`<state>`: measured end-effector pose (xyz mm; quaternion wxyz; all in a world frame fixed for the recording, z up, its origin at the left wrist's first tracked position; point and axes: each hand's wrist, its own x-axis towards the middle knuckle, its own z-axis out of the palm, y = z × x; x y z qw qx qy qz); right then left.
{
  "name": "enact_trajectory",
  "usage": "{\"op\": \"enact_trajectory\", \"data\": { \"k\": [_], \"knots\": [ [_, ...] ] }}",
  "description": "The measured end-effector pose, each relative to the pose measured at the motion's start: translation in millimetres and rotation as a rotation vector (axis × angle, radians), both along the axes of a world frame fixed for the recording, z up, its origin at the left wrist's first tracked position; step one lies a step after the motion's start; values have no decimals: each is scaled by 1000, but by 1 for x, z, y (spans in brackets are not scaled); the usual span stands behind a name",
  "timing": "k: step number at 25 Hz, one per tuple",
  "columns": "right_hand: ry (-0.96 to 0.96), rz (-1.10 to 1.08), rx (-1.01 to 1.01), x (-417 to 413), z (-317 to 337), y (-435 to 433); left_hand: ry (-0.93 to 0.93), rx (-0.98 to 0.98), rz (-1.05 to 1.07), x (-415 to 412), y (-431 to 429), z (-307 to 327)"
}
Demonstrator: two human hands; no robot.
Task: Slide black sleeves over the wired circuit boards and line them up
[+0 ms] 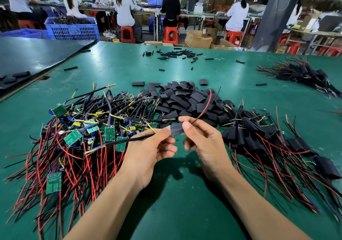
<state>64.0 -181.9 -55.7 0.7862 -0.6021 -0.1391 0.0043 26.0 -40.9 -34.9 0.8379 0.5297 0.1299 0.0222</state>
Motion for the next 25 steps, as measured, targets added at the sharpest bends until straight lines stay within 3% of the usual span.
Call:
{"op": "enact_trajectory", "data": {
  "k": [10, 25],
  "knots": [
    [16, 55, 9, -1, 0, 1, 49, -84, -69, 1, 3, -1],
    [77, 20, 20, -3, 5, -1, -9, -29, -46, 2, 2, -1]
  ]
}}
